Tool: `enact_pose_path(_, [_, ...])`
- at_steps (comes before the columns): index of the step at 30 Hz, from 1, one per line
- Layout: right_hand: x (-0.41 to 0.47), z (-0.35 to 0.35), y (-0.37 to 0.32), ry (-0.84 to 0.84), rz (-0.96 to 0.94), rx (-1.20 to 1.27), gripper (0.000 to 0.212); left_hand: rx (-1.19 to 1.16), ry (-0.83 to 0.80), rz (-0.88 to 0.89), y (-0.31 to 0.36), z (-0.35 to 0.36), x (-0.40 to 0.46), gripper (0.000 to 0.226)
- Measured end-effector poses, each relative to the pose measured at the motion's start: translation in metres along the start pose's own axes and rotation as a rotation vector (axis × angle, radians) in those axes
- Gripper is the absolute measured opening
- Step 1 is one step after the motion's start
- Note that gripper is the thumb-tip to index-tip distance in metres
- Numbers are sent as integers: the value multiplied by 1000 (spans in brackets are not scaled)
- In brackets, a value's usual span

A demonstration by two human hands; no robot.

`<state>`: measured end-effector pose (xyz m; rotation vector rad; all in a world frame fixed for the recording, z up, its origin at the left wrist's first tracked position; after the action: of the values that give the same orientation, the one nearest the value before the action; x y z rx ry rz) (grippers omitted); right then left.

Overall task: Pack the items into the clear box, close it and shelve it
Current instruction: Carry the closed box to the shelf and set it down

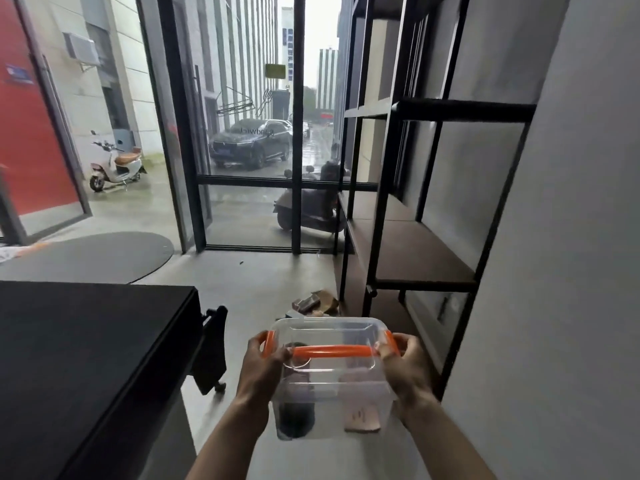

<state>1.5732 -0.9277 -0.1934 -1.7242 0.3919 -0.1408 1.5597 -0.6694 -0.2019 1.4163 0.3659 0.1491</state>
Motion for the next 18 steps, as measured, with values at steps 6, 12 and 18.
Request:
enact_pose_path(6, [141,58,-10,-53,20,26,26,22,29,-1,-1,41,141,56])
enact_pose_path(12, [300,138,-37,-76,-4,-7,34,2,37,4,10,78,315,54])
enact_pose_path(18, [454,220,-88,-26,-24,-60,49,20,42,2,50,107,495,54])
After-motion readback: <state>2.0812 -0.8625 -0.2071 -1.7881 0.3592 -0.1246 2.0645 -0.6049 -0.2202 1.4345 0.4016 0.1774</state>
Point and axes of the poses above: each hand's wrist, its own x-axis towards the middle knuckle, its own z-axis out of the palm, y = z × x, the point moved 8 cm from there along x, towards the middle knuckle, and after that the axes turned 3 degrees about -x, right-handed, at the moved point
